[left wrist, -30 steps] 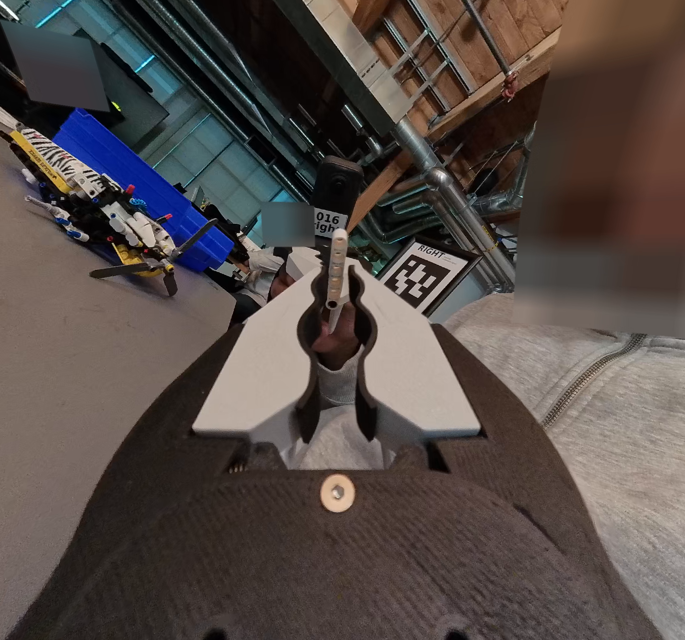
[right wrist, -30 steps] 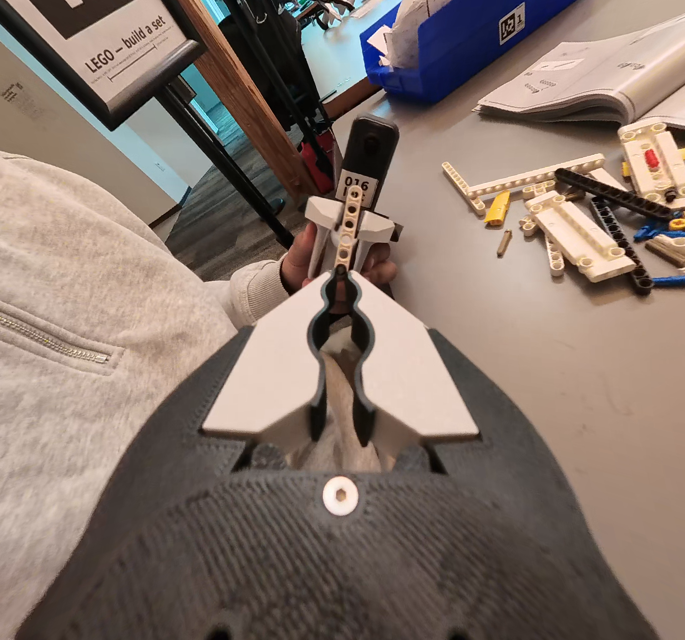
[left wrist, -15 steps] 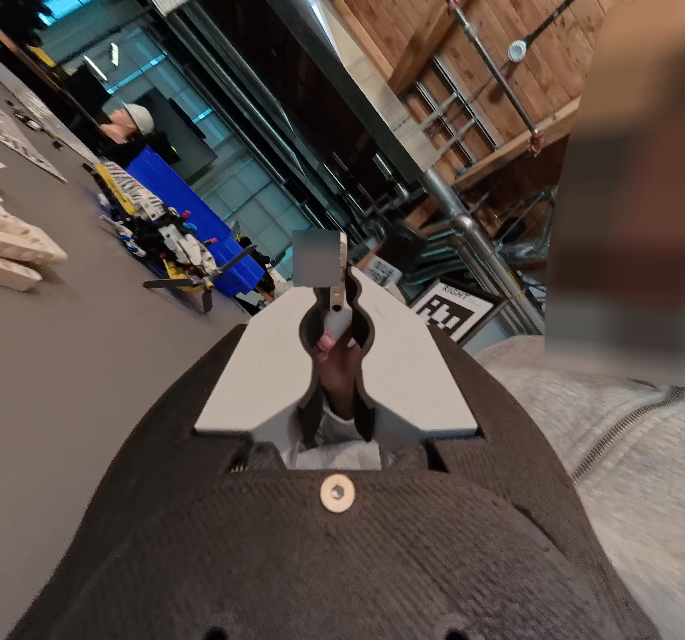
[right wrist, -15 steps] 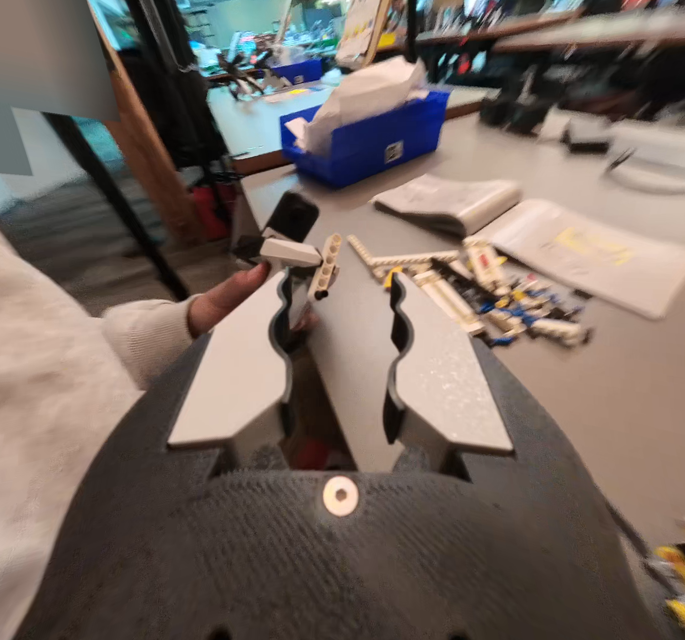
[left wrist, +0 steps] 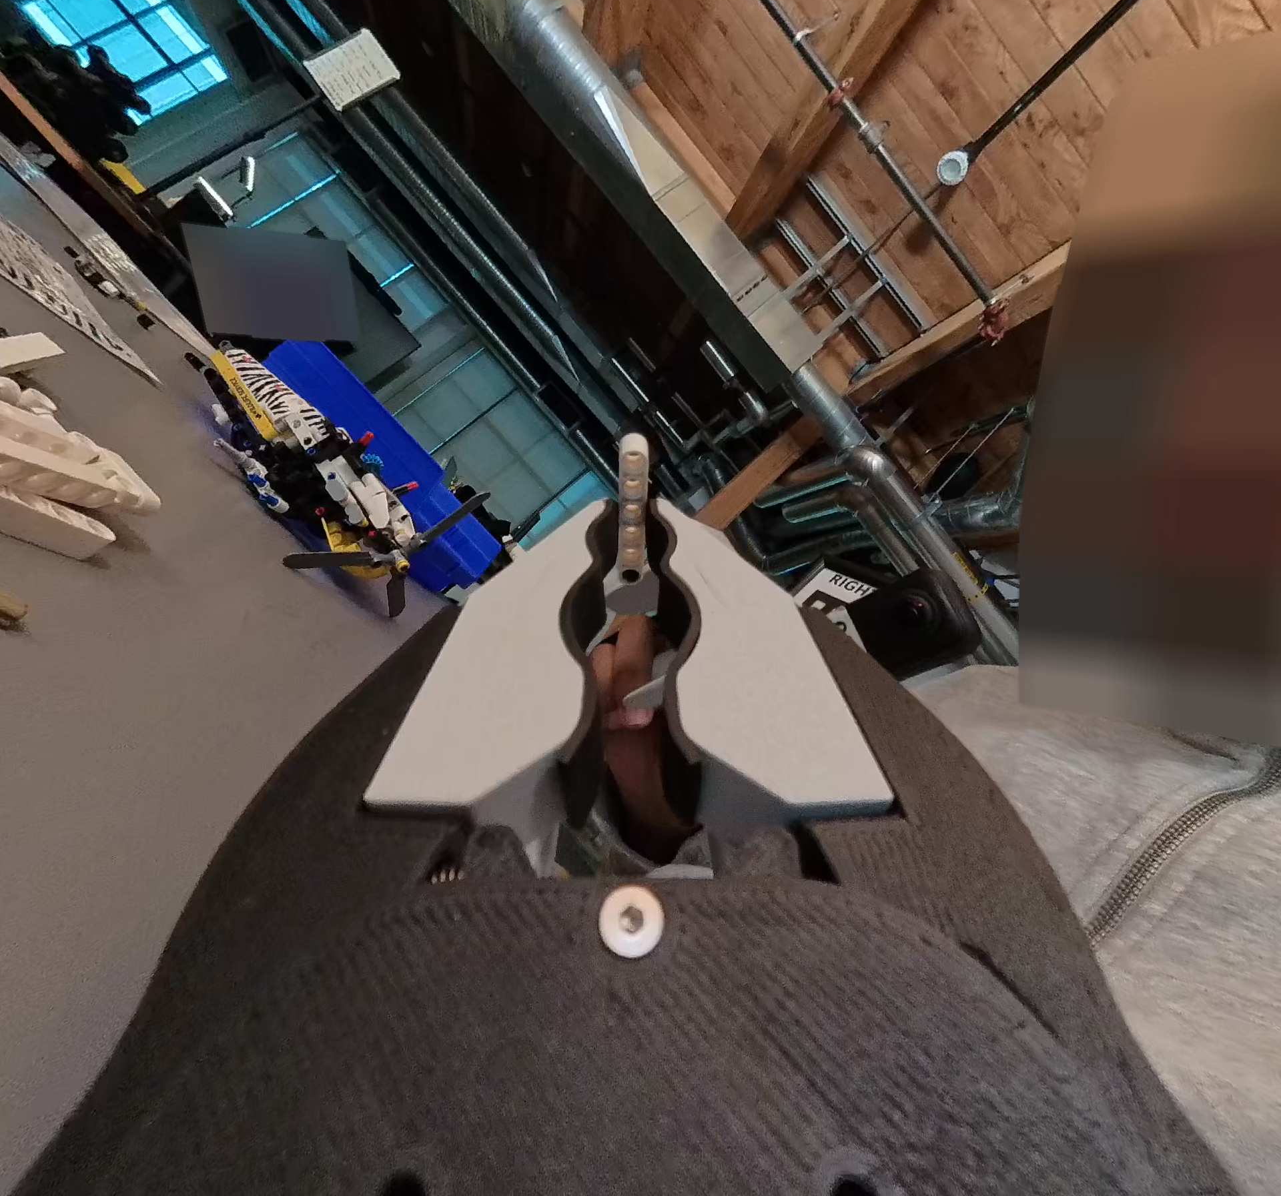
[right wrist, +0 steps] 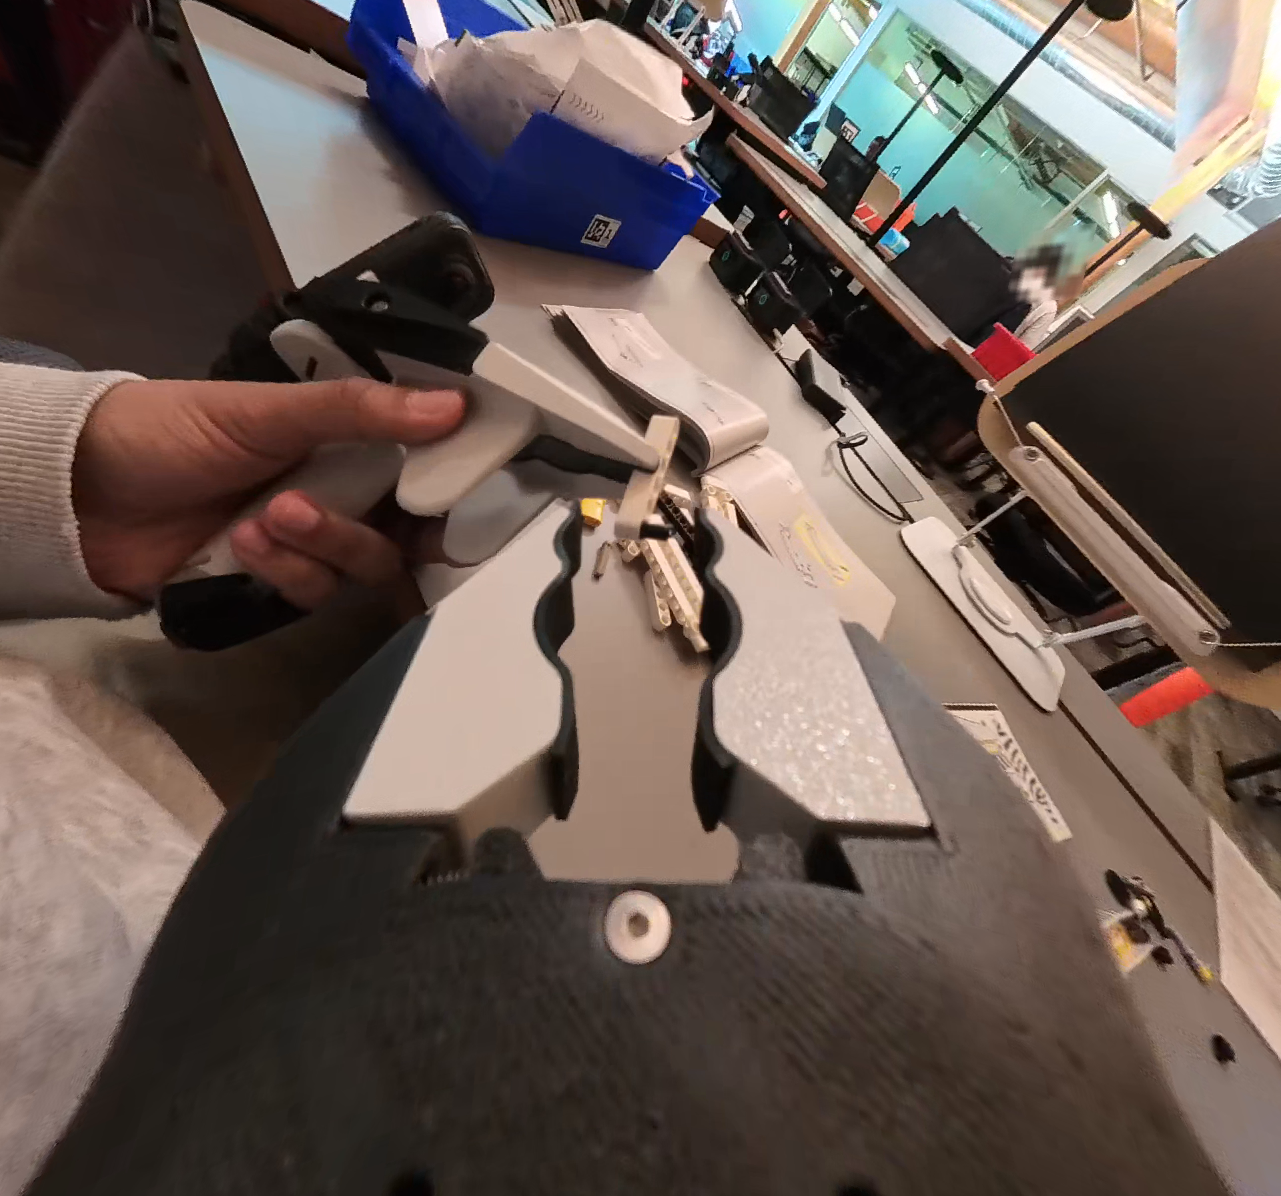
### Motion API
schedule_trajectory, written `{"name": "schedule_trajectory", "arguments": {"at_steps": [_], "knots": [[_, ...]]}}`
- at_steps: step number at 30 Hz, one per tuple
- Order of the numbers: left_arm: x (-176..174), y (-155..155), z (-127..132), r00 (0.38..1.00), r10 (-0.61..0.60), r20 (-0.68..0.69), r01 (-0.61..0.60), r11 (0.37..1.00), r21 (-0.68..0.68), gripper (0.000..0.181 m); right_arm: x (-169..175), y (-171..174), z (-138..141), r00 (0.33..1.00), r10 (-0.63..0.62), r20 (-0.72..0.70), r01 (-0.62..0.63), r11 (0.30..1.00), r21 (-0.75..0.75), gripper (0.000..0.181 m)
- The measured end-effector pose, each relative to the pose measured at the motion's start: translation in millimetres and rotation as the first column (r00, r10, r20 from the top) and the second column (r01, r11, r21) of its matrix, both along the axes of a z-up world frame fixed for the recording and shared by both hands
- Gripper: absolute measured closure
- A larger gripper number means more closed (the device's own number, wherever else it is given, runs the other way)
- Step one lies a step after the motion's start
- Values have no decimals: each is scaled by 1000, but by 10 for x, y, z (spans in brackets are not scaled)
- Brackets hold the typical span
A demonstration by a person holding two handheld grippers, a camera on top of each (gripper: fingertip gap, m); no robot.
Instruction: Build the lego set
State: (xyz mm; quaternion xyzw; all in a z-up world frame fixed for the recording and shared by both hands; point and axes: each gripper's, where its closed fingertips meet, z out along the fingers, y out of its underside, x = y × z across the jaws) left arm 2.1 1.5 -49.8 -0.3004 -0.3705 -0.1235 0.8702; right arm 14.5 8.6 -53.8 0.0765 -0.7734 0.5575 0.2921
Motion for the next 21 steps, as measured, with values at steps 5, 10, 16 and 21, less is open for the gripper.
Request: {"name": "schedule_trajectory", "arguments": {"at_steps": [5, 10, 16, 21], "knots": [[2, 51, -8, 1000, -1, -5, 1, 999, -34, 176, -52, 32, -33, 1000, -19, 12, 19, 1000, 19, 160], [2, 52, -6, 1000, 0, -8, 0, 999, -36, 176, -55, 28, -66, 1000, -22, 10, 22, 999, 30, 166], [4, 48, 1, 1000, -4, -12, 3, 999, -33, 176, -52, 25, -63, 1000, -20, 5, 20, 999, 27, 167], [5, 60, -3, 1000, -7, -12, 7, 999, -42, 176, -48, 37, -69, 999, -10, 31, 9, 1000, 29, 167]]}}
